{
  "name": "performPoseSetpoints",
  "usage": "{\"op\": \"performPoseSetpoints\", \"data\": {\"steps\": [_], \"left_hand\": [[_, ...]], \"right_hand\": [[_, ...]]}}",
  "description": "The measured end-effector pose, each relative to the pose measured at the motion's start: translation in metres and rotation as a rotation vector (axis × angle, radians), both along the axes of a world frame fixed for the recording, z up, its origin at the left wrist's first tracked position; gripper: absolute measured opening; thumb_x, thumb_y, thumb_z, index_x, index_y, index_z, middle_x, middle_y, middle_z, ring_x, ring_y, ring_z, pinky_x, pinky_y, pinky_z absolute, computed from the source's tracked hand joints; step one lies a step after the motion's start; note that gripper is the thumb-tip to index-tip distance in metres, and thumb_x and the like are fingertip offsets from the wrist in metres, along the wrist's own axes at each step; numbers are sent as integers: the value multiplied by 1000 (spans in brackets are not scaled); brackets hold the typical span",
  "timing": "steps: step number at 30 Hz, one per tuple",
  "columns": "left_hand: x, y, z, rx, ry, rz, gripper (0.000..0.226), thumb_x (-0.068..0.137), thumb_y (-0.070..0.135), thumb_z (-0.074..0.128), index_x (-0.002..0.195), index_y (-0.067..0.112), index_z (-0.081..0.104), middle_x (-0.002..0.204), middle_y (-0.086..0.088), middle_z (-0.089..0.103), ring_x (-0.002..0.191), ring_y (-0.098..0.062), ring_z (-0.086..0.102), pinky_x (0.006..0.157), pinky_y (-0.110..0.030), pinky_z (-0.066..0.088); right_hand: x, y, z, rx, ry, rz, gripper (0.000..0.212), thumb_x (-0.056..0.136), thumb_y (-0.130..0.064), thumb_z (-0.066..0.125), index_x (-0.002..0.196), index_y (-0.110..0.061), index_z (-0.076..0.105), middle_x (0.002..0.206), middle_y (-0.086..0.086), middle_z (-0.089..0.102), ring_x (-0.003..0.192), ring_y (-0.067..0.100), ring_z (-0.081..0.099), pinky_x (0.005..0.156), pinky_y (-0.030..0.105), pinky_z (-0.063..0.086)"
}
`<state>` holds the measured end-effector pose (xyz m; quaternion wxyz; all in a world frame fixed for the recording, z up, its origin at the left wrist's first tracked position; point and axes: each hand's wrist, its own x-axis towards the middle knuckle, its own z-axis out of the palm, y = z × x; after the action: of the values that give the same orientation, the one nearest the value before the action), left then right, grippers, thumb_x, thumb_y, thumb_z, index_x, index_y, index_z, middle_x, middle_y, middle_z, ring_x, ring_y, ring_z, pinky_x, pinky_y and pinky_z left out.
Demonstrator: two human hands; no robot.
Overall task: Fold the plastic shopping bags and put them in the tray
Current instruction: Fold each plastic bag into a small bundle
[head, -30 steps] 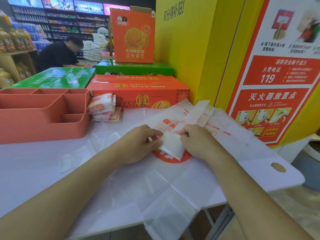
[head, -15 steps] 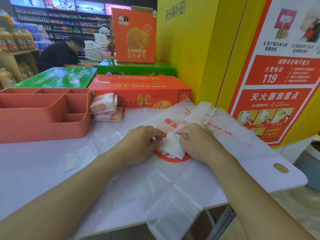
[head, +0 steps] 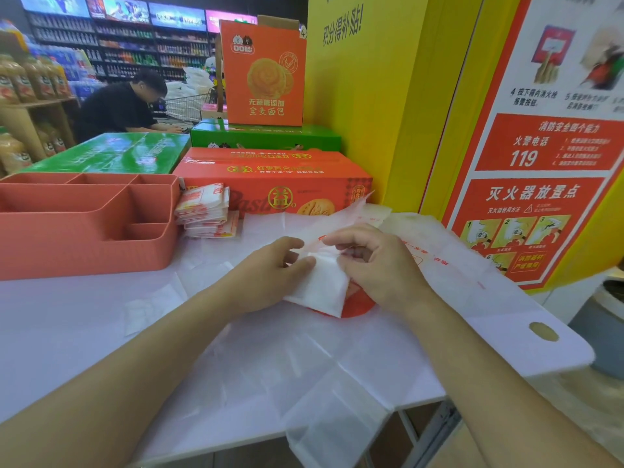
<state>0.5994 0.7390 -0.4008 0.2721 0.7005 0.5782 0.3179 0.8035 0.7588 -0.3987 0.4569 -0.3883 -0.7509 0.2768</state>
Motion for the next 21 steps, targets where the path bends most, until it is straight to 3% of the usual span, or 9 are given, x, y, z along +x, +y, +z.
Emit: {"op": "performPoseSetpoints", "data": {"steps": [6,9,12,14,16,18,21], "left_hand": [[-9,2,2,-126,-410,-22,40,90,30,73,127,32,59,105,-4,70,96,-25,71,91,-49,55],[-12,2,6,-90,-410,-39,35,91,23,72,121,36,61,87,2,69,82,-19,68,76,-39,54],[-13,0,5,12,-97,-3,25,90,32,71,111,41,63,81,12,69,67,-5,62,57,-20,45],[-13,0,1,118,191,-1,25,91,39,67,114,45,60,90,16,67,69,0,60,57,-15,42],[-12,0,-3,193,343,-33,29,92,41,65,120,45,60,101,16,61,78,-1,56,69,-21,46],[-14,4,-7,260,440,-57,34,91,41,68,124,39,63,110,8,53,97,-12,49,88,-31,46],[-17,6,-9,347,537,-120,29,92,50,61,118,40,69,119,9,56,105,-21,46,93,-40,44]], "right_hand": [[-1,-1,2,30,54,69,38,85,10,66,102,-22,77,112,0,65,106,16,64,91,22,53],[1,-1,0,-28,-32,-3,28,89,-4,71,105,-26,77,104,-11,60,97,13,62,82,15,48],[1,4,-6,-1,-332,-50,19,92,-32,68,106,-43,75,108,-15,59,107,7,49,92,25,43],[0,3,-10,-18,-460,-24,20,95,-36,65,107,-50,72,111,-11,59,113,7,38,100,28,38],[0,2,-10,-15,-517,-13,22,96,-33,65,110,-48,73,112,-11,58,112,8,37,102,31,38],[0,1,-9,9,-539,-5,24,97,-32,64,114,-46,73,114,-15,58,114,10,38,102,33,38],[0,2,-10,77,-602,24,29,98,-26,62,119,-43,72,122,-18,59,117,12,40,102,32,36]]}}
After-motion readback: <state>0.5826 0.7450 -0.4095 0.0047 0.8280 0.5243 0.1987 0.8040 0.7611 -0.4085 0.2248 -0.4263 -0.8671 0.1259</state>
